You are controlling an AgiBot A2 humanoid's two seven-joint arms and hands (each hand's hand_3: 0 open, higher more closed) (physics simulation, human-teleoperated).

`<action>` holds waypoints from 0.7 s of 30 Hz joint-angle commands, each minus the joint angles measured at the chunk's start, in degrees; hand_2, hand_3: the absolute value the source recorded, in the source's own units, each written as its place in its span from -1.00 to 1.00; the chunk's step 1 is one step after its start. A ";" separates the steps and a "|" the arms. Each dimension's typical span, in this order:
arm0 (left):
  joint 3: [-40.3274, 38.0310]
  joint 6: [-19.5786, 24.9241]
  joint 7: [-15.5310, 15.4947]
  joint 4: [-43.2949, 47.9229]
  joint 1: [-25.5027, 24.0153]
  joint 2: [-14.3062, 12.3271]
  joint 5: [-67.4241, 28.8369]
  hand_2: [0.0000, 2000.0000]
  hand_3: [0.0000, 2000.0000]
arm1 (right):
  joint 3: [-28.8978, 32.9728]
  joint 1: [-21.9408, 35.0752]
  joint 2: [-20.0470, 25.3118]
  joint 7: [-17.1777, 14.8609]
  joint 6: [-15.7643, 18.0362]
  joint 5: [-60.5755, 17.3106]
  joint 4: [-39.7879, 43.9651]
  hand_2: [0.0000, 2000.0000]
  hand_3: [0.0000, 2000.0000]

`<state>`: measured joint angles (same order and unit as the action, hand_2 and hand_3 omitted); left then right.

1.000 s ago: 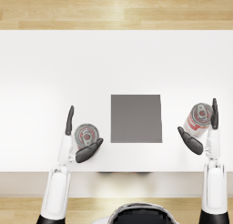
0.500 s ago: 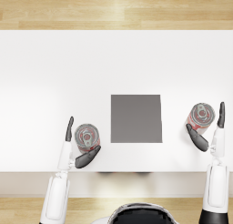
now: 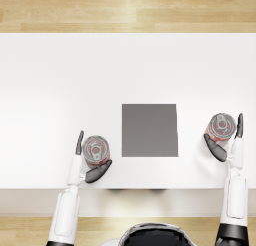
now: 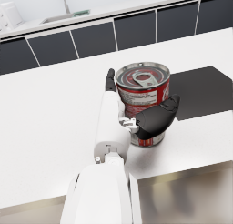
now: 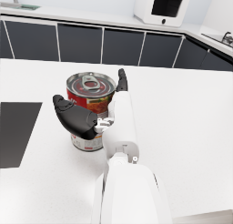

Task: Pick up the red can on the left and place it in the middle, then pick up the red can on the right and place it on top of the can in the middle

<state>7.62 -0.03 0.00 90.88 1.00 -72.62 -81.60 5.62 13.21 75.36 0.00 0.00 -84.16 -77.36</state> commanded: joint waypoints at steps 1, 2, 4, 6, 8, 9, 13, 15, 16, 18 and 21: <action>0.97 -0.01 0.00 -3.58 1.65 -0.67 0.00 -1.00 -1.00 | -0.16 2.23 0.13 0.00 0.00 0.00 4.31 -1.00 -1.00; 1.12 -0.02 0.00 -4.66 1.88 -0.86 0.00 -1.00 -1.00 | -0.10 2.75 0.23 0.00 0.00 0.00 5.61 -1.00 -1.00; 0.97 -0.04 0.00 -5.56 1.84 -1.04 0.00 -1.00 -1.00 | -0.11 2.99 0.42 0.00 0.00 0.00 6.74 -1.00 -1.00; 1.08 0.05 -0.02 -6.65 1.86 -1.26 0.00 -1.00 -1.00 | -0.20 3.76 0.62 0.00 0.00 0.00 8.29 -1.00 -1.00; 1.43 0.23 -0.05 -7.75 2.39 -1.66 0.01 -1.00 -1.00 | -1.08 4.62 0.85 0.00 0.00 0.01 9.36 -1.00 -1.00; 1.60 0.34 -0.06 -7.94 2.42 -1.77 0.01 -1.00 -1.00 | -0.96 4.63 0.94 0.00 0.00 0.01 9.36 -1.00 -1.00; 0.96 2.86 -0.10 -6.61 2.30 -2.00 0.02 1.00 0.31 | -0.02 3.93 1.17 -0.12 3.86 -0.01 6.34 1.00 0.31; 0.56 2.33 -0.19 -4.23 2.76 -2.41 0.01 1.00 0.52 | 0.66 3.88 1.38 0.11 3.43 -0.02 3.20 1.00 0.52; 0.61 2.02 -0.20 -2.76 3.11 -2.65 0.00 1.00 0.52 | 0.79 4.00 1.47 0.20 3.34 -0.03 2.01 1.00 0.52; 1.36 1.59 -0.23 1.10 4.58 -3.47 -0.01 1.00 0.52 | 0.69 4.21 1.52 0.32 3.41 -0.02 -1.57 1.00 0.52; 3.81 1.45 -0.30 2.91 8.57 -5.88 -0.01 1.00 0.52 | 0.25 4.32 1.67 0.37 3.49 -0.02 -7.02 1.00 0.52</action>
<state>10.07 1.39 -0.25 91.28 6.29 -77.06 -81.61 5.95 16.49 77.19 0.40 3.51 -84.18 -79.63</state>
